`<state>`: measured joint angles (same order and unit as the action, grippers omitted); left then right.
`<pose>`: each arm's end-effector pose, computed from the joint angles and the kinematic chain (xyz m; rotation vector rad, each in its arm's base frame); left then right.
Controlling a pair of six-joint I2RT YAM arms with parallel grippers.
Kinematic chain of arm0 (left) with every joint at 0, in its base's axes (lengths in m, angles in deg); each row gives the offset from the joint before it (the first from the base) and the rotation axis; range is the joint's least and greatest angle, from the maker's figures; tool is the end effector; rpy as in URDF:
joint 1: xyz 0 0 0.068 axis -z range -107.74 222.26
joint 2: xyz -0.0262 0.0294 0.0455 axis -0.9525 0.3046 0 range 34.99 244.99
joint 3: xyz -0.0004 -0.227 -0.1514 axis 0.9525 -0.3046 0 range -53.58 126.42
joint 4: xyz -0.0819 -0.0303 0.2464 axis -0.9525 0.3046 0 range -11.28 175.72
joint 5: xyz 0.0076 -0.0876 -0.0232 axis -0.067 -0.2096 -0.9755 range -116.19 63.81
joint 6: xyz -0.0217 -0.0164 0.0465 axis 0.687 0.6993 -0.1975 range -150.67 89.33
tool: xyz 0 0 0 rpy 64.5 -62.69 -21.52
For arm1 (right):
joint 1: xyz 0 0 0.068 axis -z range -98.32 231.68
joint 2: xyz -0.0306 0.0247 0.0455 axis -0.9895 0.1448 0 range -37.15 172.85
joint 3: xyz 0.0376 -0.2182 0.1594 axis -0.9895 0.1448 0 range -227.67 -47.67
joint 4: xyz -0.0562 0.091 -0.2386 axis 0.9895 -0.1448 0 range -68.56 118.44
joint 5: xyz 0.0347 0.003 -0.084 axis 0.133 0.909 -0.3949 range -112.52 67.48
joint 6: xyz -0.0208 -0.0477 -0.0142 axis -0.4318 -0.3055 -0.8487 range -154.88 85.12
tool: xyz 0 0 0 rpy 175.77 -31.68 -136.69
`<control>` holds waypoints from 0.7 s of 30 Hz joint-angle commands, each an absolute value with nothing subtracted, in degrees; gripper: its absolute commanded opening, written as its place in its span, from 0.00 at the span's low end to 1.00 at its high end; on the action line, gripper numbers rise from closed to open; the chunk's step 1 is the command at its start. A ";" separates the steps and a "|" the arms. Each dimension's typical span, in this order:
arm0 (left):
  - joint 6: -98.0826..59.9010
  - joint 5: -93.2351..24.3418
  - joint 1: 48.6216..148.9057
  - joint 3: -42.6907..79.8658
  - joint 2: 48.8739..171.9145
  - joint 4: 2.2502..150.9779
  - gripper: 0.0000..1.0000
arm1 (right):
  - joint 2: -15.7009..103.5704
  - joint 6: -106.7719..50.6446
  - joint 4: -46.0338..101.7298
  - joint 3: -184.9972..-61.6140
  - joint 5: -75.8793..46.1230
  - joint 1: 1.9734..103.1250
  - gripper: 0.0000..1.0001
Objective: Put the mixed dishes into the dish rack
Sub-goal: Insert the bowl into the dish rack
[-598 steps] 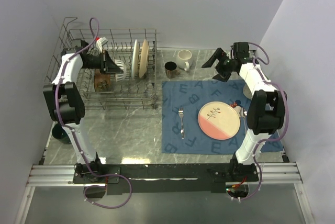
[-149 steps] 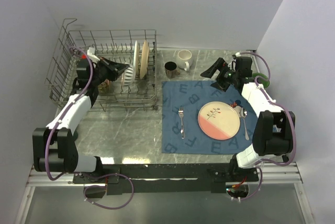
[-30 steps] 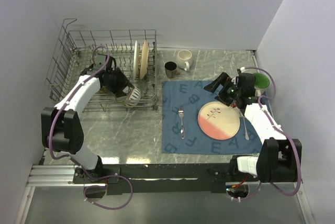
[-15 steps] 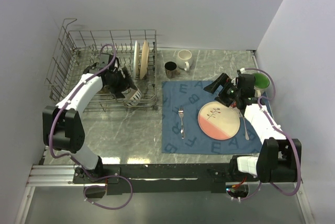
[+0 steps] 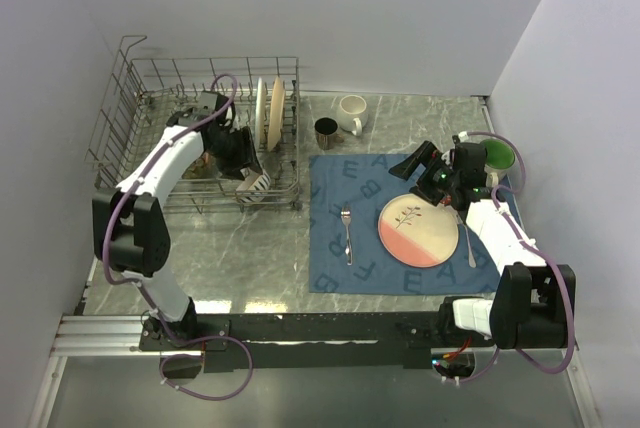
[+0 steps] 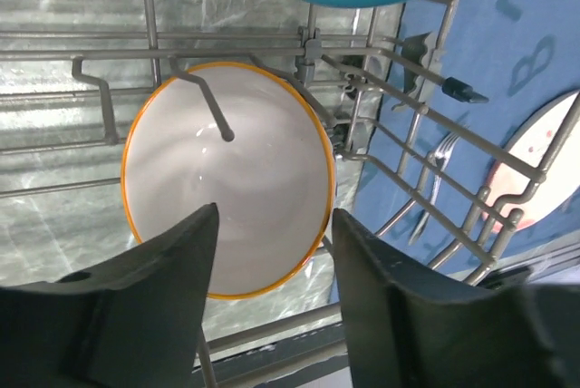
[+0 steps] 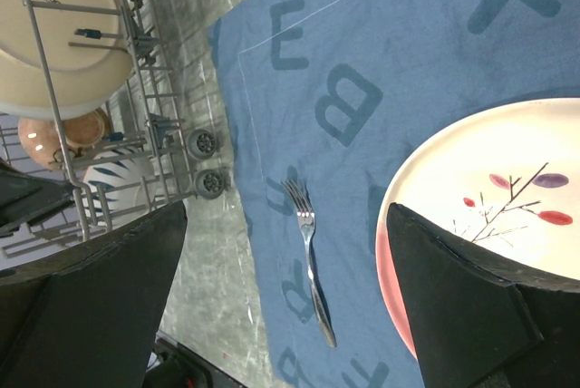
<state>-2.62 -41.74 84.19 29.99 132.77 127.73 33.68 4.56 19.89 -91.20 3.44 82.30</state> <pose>0.3471 -0.0831 0.2764 -0.2959 2.7232 -0.5741 0.2646 0.0127 0.2417 0.5206 2.2003 0.8694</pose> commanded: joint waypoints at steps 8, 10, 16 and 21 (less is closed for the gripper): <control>-9.13 -41.12 87.91 34.31 133.52 131.98 0.65 | 33.25 4.15 21.59 -91.27 3.06 81.94 1.00; -9.66 -40.95 88.70 34.40 133.60 132.33 0.66 | 33.25 4.15 21.68 -91.27 3.06 81.94 1.00; -10.19 -37.88 90.63 34.48 135.09 133.73 0.62 | 33.17 4.32 21.76 -91.00 2.97 81.94 1.00; -10.10 -35.07 91.42 34.22 136.67 135.67 0.40 | 32.82 4.15 21.68 -90.48 2.62 81.94 1.00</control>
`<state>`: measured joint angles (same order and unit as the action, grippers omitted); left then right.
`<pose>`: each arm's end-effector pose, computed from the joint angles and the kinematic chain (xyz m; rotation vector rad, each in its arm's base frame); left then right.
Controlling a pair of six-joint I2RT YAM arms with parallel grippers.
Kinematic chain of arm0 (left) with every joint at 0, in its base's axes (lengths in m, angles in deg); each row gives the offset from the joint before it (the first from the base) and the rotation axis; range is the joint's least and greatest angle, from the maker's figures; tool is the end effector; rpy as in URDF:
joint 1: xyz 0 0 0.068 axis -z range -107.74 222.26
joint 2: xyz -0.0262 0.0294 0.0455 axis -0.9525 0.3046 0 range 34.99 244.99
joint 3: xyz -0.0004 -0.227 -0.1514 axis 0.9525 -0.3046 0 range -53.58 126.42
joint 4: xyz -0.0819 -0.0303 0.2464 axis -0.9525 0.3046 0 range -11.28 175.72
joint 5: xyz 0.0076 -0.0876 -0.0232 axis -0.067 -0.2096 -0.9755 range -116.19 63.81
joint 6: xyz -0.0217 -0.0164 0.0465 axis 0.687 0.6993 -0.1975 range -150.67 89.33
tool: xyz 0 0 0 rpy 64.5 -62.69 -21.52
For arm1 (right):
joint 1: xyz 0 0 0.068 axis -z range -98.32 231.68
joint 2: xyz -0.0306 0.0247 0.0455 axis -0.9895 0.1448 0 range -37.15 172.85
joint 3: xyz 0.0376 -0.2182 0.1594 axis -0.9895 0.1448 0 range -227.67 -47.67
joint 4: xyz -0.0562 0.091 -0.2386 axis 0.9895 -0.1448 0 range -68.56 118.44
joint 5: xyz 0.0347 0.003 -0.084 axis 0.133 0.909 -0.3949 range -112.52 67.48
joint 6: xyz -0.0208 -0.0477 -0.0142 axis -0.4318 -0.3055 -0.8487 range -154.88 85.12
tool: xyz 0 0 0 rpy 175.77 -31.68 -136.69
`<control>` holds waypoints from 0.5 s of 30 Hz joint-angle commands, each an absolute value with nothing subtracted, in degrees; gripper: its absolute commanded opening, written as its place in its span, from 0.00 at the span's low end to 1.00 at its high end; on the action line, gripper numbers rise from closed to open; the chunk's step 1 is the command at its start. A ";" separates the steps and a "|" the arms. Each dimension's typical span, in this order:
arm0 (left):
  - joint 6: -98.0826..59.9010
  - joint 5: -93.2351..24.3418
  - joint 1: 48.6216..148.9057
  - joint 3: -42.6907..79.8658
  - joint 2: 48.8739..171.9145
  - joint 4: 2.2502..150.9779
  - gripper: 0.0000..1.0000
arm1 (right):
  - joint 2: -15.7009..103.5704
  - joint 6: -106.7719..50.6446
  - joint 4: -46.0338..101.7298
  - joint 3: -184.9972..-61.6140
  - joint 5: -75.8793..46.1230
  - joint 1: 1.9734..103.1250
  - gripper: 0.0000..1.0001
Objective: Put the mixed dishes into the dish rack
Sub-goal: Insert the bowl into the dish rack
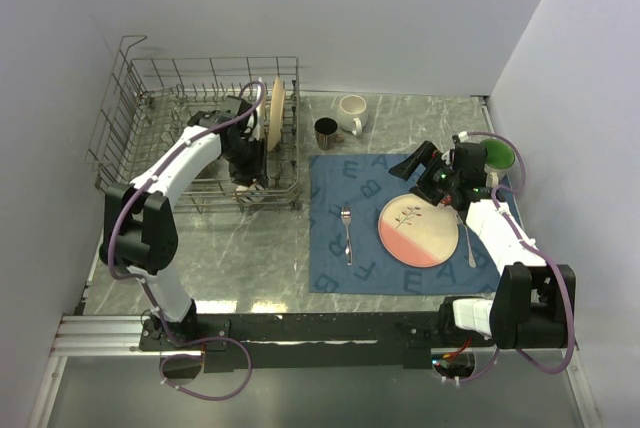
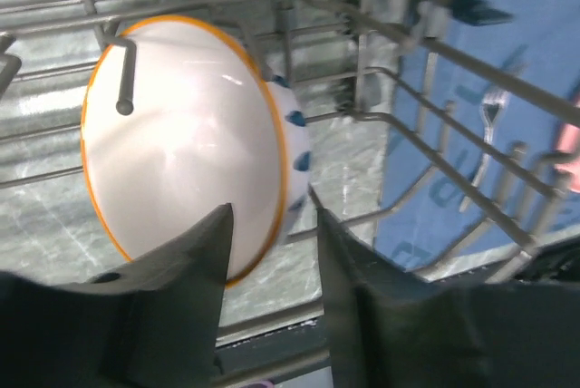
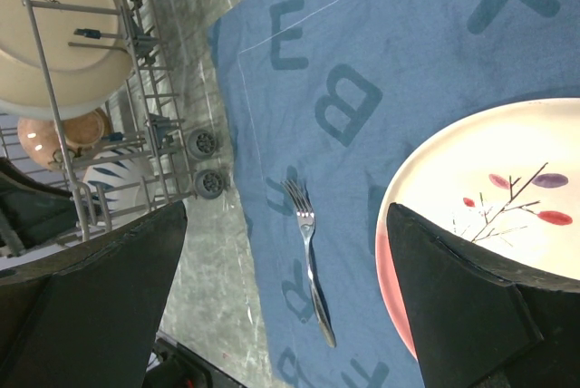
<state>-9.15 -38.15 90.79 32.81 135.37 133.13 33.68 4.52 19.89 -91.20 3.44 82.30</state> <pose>0.3389 -0.1213 0.2710 -0.0175 2.8231 -0.4622 0.2646 0.0127 0.2417 0.5198 2.2004 0.8690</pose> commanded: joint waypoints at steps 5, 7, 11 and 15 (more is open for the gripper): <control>-10.19 -35.41 91.60 33.96 137.47 136.02 0.34 | 32.55 4.32 21.68 -90.30 2.53 82.03 1.00; -10.10 -36.11 91.60 34.22 137.73 135.85 0.29 | 32.46 4.15 21.59 -90.30 2.44 81.94 1.00; -9.40 -38.31 91.60 34.48 138.00 135.58 0.01 | 32.38 4.23 21.50 -90.12 2.44 81.94 1.00; -6.43 -44.89 88.89 31.95 134.76 131.90 0.01 | 31.94 4.06 21.24 -89.95 2.18 81.85 1.00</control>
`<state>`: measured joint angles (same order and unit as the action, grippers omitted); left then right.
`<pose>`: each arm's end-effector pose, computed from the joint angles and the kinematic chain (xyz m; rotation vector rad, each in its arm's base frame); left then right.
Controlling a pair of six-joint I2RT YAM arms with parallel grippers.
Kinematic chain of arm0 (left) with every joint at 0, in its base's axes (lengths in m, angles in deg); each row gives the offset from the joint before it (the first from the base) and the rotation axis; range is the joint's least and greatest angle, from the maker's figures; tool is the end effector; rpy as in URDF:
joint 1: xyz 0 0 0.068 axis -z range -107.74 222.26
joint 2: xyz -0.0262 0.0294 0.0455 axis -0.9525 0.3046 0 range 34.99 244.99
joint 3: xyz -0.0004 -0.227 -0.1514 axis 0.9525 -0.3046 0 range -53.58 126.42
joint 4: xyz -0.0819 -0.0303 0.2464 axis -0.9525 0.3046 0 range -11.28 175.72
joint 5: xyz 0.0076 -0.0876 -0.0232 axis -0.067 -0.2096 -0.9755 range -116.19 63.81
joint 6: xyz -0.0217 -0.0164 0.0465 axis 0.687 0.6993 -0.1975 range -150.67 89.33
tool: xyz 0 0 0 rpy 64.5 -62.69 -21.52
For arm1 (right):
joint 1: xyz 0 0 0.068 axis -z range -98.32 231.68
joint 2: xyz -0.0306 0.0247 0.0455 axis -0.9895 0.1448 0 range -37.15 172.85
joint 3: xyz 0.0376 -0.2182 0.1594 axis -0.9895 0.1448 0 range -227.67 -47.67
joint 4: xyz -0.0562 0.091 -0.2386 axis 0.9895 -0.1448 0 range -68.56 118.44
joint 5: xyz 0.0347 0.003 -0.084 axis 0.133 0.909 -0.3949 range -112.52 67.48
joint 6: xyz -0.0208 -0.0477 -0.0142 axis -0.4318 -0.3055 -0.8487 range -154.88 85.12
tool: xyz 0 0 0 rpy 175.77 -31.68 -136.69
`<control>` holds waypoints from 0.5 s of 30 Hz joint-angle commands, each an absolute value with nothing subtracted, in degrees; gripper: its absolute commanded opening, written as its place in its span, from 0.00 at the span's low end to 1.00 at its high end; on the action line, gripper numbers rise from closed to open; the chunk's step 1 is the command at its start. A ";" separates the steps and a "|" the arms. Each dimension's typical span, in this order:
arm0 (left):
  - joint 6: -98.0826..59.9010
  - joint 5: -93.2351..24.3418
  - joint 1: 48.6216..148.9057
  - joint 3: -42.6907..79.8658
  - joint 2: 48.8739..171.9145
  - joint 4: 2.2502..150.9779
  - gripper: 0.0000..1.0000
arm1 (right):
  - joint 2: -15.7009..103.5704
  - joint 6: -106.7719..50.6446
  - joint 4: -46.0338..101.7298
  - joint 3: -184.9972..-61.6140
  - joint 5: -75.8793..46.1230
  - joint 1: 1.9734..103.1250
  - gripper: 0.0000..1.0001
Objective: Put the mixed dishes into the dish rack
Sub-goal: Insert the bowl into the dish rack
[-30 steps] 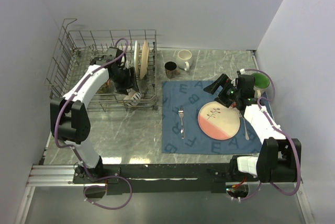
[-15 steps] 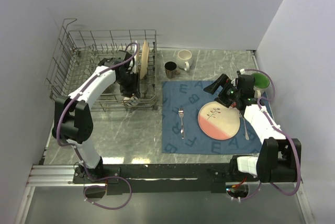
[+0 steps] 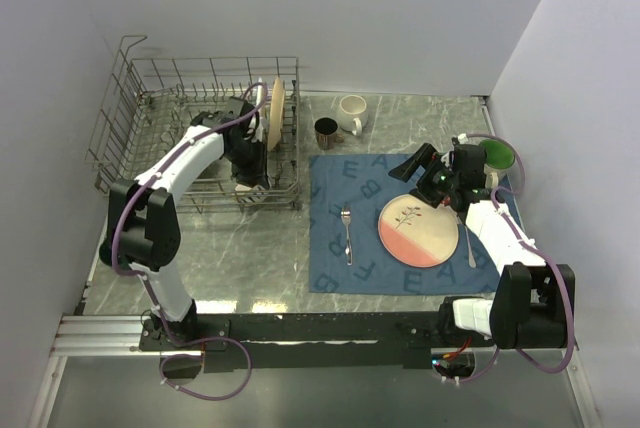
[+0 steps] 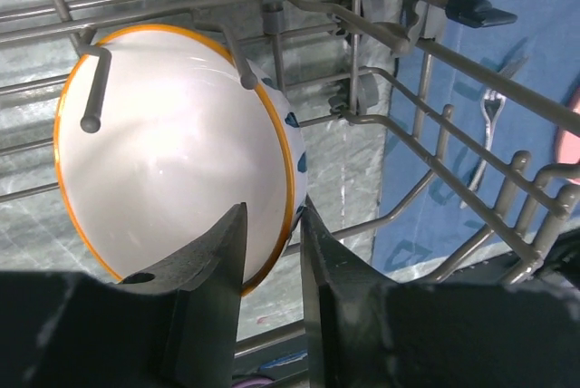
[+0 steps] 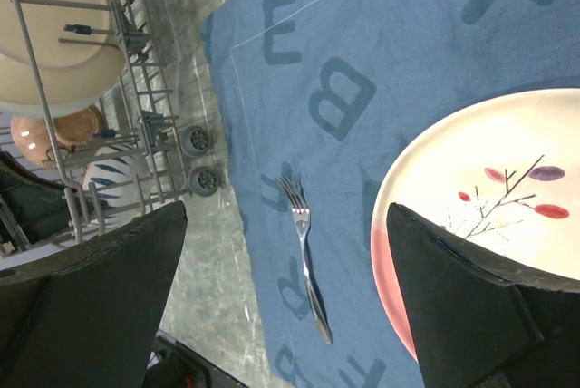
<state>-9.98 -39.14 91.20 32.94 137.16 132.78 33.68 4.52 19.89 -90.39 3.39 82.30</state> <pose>0.3431 -0.1261 0.2613 0.0141 2.8473 -0.4766 0.2629 0.0127 0.2370 0.5280 2.2130 0.8670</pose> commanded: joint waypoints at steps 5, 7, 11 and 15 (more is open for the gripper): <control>-1.85 -55.26 81.94 23.07 127.37 121.62 0.01 | 31.41 4.15 21.24 -89.07 1.91 81.94 1.00; 0.61 -59.57 78.69 19.57 123.68 118.55 0.01 | 31.50 4.14 21.24 -88.98 2.00 81.94 1.00; 5.79 -66.42 74.82 14.19 118.06 108.64 0.01 | 31.85 4.06 21.15 -89.24 1.91 81.94 1.00; 13.78 -71.53 72.71 7.87 116.29 100.37 0.01 | 32.11 3.88 21.06 -89.77 2.09 82.03 1.00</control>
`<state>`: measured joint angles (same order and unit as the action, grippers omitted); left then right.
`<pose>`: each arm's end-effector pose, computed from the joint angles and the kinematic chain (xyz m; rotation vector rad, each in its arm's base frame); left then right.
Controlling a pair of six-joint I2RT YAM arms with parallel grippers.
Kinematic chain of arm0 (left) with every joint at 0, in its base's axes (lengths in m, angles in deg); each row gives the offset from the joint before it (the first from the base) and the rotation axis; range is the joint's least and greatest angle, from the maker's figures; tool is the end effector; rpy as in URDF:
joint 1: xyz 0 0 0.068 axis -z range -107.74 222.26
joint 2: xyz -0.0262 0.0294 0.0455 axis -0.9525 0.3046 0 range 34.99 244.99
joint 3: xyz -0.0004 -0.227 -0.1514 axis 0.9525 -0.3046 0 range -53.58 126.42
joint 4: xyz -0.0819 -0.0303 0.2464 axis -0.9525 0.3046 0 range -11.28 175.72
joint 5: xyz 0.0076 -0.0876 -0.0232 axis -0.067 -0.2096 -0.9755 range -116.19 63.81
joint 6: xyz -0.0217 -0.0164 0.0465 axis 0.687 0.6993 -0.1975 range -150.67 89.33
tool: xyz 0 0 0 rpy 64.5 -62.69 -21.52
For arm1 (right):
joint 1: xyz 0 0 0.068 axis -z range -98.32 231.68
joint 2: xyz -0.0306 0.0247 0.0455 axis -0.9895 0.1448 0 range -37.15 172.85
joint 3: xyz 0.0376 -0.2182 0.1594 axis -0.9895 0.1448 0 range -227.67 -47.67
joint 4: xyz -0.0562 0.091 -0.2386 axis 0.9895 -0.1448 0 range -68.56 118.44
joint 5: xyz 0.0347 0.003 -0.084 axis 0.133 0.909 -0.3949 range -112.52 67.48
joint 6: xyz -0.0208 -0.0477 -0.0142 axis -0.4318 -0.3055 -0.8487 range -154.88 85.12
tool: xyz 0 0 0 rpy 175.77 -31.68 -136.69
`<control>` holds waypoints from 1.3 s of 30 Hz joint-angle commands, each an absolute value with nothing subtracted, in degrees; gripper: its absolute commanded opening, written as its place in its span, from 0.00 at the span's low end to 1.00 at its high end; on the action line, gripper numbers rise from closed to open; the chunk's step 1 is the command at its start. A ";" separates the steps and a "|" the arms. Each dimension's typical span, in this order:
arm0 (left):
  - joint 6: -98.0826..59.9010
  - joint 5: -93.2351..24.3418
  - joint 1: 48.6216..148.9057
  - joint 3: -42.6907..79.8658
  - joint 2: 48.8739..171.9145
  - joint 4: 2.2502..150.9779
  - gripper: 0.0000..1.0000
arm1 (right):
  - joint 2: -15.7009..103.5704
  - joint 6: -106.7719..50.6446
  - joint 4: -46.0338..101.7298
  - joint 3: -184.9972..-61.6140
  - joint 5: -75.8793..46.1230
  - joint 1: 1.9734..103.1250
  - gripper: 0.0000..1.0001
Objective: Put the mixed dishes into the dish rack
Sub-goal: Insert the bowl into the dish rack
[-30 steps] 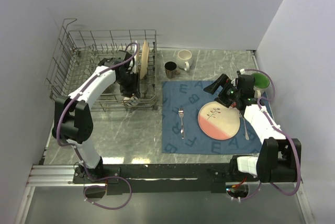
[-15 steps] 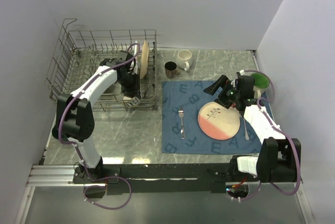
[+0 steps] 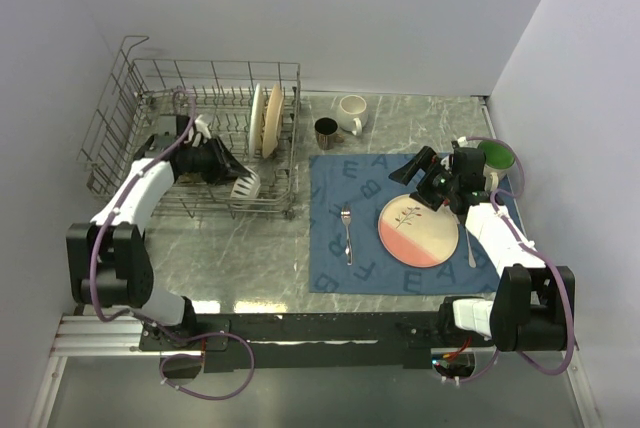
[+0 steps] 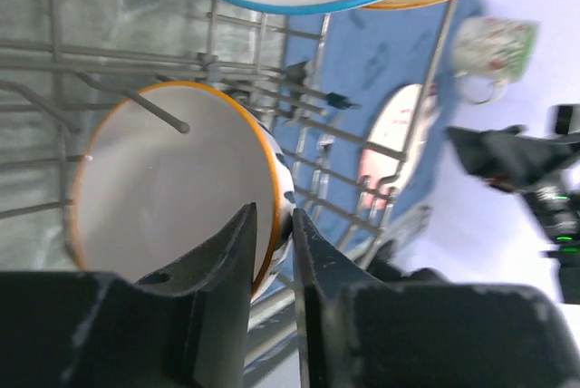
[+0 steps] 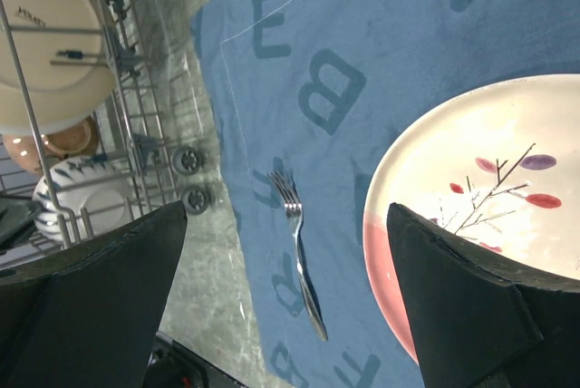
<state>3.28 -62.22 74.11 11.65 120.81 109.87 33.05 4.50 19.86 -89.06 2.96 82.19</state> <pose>0.3140 -0.0310 0.2661 -0.4208 2.4830 -1.0413 0.2586 0.0130 0.2319 0.5368 2.2242 0.8586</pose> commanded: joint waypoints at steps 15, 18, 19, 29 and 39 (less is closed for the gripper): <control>27.25 -72.15 70.77 -2.70 113.30 89.79 0.01 | 32.46 3.88 21.41 -89.77 2.18 81.94 1.00; 28.47 -71.89 70.33 -2.95 113.56 89.88 0.01 | 32.81 3.88 21.32 -90.12 2.35 81.94 1.00; 29.18 -71.71 70.24 -3.30 113.48 89.53 0.01 | 32.73 3.79 21.41 -90.12 2.44 81.94 1.00; 45.61 -71.28 67.17 -13.06 108.82 79.24 0.01 | 33.34 2.48 20.53 -91.18 2.62 81.94 1.00; 42.10 -66.36 67.08 -11.74 109.34 89.00 0.01 | 33.34 2.04 20.45 -91.09 2.97 81.94 1.00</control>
<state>40.27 -68.18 67.20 -10.16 108.59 82.47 33.51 3.10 19.84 -89.15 2.63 82.19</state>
